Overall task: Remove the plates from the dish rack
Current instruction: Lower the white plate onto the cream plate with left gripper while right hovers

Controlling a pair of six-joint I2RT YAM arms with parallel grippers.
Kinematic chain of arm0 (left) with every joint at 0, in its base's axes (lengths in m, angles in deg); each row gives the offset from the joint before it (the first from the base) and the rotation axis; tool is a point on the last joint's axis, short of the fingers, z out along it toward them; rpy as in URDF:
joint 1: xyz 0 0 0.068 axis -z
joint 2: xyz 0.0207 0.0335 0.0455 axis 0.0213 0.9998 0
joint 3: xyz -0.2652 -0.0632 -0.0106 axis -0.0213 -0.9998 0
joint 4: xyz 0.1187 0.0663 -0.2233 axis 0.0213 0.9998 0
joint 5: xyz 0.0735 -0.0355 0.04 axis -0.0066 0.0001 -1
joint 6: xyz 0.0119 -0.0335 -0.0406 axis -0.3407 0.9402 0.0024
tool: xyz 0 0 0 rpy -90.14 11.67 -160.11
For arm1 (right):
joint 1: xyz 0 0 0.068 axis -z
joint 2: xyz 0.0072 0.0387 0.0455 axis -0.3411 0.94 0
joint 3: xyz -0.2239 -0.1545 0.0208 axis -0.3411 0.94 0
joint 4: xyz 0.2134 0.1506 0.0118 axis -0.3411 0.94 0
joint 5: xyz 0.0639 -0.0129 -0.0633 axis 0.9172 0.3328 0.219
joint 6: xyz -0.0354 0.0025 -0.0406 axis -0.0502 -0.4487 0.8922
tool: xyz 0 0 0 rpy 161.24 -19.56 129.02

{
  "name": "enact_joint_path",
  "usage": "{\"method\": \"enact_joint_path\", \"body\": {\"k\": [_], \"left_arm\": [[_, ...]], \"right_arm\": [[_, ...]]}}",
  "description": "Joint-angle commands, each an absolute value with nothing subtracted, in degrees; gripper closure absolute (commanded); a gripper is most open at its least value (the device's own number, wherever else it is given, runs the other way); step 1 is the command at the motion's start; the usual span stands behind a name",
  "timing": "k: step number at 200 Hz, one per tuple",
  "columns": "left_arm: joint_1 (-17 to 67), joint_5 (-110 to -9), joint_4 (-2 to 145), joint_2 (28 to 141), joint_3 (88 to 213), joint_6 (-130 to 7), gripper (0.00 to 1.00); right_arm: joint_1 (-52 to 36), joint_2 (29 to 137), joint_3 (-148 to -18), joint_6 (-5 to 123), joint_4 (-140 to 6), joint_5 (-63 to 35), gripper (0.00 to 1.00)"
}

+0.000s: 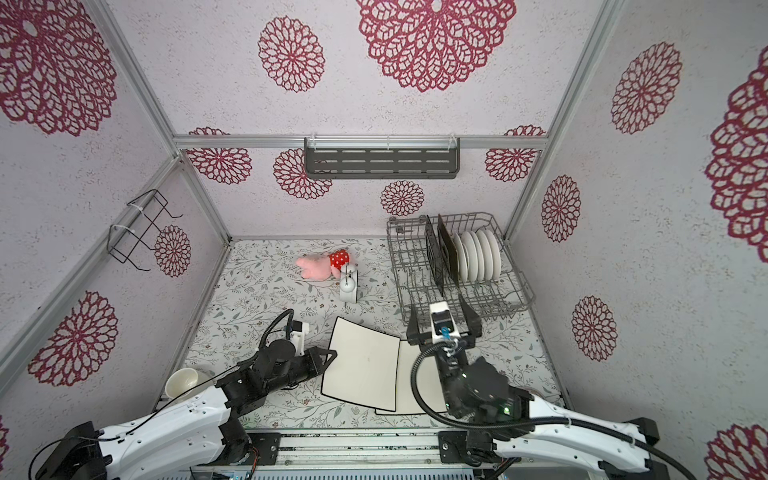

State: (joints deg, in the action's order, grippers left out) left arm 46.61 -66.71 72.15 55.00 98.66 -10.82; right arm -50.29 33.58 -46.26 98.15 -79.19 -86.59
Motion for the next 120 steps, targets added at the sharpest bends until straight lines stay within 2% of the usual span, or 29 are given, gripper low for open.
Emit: {"method": "enact_joint_path", "body": {"k": [1,55,120], "left_arm": [[47.27,-67.74,59.76,53.53,102.78,-8.68,1.00],[47.29,-69.09,59.44,53.46,102.49,-8.90,1.00],[48.64,-70.36,57.85,55.26,102.11,-6.63,1.00]], "right_arm": [[-41.58,36.54,-48.48,91.09,-76.39,-71.99,0.02],[-21.36,41.58,-51.16,81.09,-73.64,-48.57,0.02],[-1.32,48.34,-54.64,70.65,-70.00,-22.50,0.05]]}}
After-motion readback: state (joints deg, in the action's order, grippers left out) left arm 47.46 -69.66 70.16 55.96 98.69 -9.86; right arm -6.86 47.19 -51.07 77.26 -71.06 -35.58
